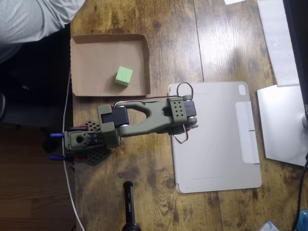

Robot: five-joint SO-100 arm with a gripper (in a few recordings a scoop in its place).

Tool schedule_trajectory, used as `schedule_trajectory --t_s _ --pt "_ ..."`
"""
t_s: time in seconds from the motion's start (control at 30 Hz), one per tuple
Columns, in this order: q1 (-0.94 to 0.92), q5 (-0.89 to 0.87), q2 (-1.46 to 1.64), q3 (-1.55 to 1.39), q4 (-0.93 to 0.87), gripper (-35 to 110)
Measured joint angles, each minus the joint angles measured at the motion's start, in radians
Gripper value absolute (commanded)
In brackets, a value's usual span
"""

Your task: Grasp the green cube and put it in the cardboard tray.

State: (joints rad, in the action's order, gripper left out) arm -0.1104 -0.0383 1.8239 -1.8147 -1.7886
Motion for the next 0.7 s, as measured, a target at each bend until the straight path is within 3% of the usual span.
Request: schedule_trajectory --t_s 0.7 --pt "-0.002 -0.006 -0.015 -0.008 0.005 0"
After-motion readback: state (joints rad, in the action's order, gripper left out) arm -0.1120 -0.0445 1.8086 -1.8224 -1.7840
